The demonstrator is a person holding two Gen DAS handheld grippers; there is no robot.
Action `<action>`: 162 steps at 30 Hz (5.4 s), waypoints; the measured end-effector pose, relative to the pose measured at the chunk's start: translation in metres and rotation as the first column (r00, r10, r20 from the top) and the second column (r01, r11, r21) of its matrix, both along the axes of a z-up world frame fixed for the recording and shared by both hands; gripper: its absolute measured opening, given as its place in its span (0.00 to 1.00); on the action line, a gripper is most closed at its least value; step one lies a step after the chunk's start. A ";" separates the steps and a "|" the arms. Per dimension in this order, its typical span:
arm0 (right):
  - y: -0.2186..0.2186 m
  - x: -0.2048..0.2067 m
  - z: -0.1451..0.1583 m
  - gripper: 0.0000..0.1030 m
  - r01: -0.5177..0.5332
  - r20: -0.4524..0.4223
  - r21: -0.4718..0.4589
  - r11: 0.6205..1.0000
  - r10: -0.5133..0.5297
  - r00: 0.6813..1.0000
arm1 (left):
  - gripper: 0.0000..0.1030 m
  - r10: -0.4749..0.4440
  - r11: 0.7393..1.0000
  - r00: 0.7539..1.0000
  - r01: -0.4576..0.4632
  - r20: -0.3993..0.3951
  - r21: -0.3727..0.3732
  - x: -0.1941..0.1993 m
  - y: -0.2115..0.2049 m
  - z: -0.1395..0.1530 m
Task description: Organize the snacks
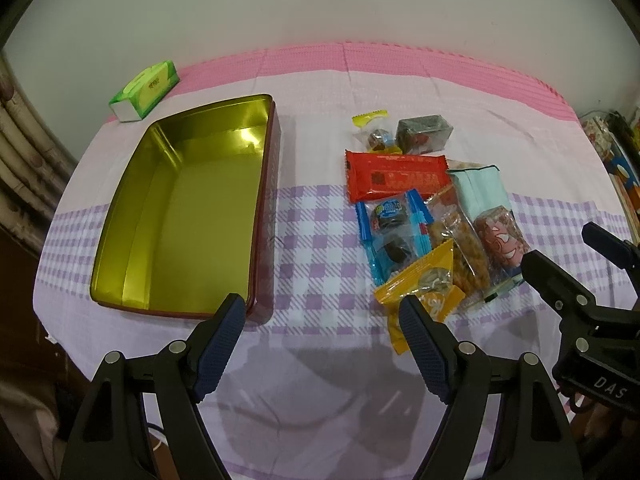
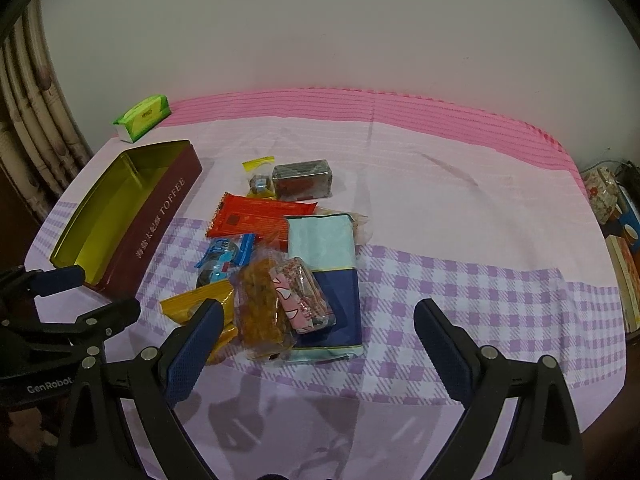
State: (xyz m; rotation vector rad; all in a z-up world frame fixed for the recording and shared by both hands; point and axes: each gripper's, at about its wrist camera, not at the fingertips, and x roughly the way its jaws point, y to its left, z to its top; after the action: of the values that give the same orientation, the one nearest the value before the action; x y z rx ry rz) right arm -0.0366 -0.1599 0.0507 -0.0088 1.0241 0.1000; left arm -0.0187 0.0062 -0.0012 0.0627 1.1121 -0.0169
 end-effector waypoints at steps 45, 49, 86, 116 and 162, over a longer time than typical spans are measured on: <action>0.009 0.002 -0.007 0.83 -0.031 -0.007 -0.007 0.999 0.031 0.999 | 0.77 0.013 1.000 1.000 -0.013 -0.018 -0.002 0.004 0.007 -0.005; 0.010 0.003 -0.009 0.80 -0.038 -0.011 -0.007 0.999 0.038 0.999 | 0.77 0.016 1.000 1.000 -0.016 -0.020 -0.003 0.005 0.010 -0.006; 0.012 0.031 -0.045 0.33 -0.126 -0.093 0.035 0.991 0.129 0.987 | 0.77 -0.162 0.986 0.987 0.161 -0.009 -0.042 0.011 0.002 -0.018; -0.031 0.020 -0.033 0.22 0.002 -0.084 0.103 0.995 0.006 0.996 | 0.77 -0.354 0.935 0.932 0.353 -0.072 -0.032 0.027 -0.050 -0.053; -0.024 0.021 -0.028 0.22 0.018 -0.059 0.082 0.996 -0.014 0.998 | 0.36 -0.056 0.998 0.998 0.057 0.013 -0.029 0.065 0.093 0.006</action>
State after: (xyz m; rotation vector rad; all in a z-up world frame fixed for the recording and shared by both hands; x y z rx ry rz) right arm -0.0155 -0.1843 0.0231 0.0783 1.0779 0.1287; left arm 0.0466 0.0995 0.0044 0.0675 1.0972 -0.0834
